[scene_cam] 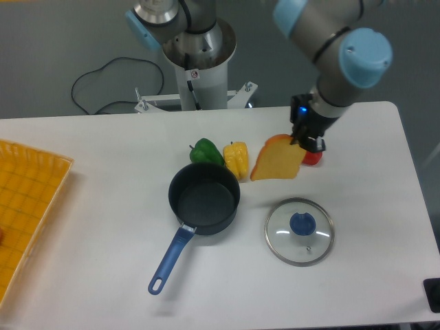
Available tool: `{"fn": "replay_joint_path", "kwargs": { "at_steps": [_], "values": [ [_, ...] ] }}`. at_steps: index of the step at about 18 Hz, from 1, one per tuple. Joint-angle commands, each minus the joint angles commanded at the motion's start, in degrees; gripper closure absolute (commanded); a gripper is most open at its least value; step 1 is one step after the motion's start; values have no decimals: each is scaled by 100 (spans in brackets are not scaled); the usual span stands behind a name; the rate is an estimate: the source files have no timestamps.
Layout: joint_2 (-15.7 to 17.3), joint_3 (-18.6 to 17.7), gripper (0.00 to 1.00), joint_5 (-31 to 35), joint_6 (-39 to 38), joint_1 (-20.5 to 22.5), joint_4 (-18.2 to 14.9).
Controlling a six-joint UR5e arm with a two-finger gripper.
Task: Pick up the bread slice
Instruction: 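Lift the bread slice and carry it toward the saucepan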
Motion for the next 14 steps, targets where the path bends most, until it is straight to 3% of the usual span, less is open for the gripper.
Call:
{"fn": "replay_joint_path", "kwargs": {
  "at_steps": [14],
  "values": [
    [-8,-79,93,70,-659,-299,26]
  ]
}}
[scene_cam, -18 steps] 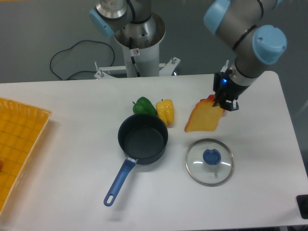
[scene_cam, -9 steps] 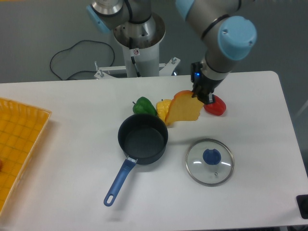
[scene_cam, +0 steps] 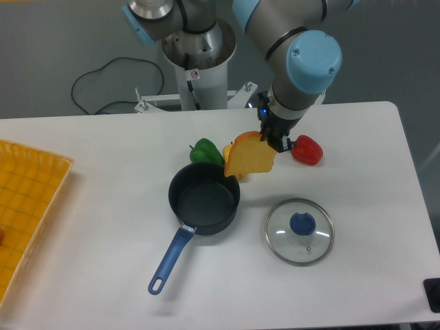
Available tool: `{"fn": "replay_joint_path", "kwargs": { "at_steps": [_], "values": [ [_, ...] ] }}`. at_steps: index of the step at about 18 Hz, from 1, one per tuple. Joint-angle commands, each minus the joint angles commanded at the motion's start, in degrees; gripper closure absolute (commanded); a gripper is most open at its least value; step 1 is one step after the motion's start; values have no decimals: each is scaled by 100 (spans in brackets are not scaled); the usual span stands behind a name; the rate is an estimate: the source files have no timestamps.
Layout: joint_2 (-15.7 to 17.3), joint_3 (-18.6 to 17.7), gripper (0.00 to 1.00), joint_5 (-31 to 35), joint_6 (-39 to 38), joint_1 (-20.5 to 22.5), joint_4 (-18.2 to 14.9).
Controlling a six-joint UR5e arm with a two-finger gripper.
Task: Pick up the bread slice
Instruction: 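Lift the bread slice and carry it toward the saucepan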
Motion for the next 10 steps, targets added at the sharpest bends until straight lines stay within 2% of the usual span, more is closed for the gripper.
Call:
{"fn": "replay_joint_path", "kwargs": {
  "at_steps": [10],
  "values": [
    [0,-44,93,-53,-150,-18,9]
  ]
}}
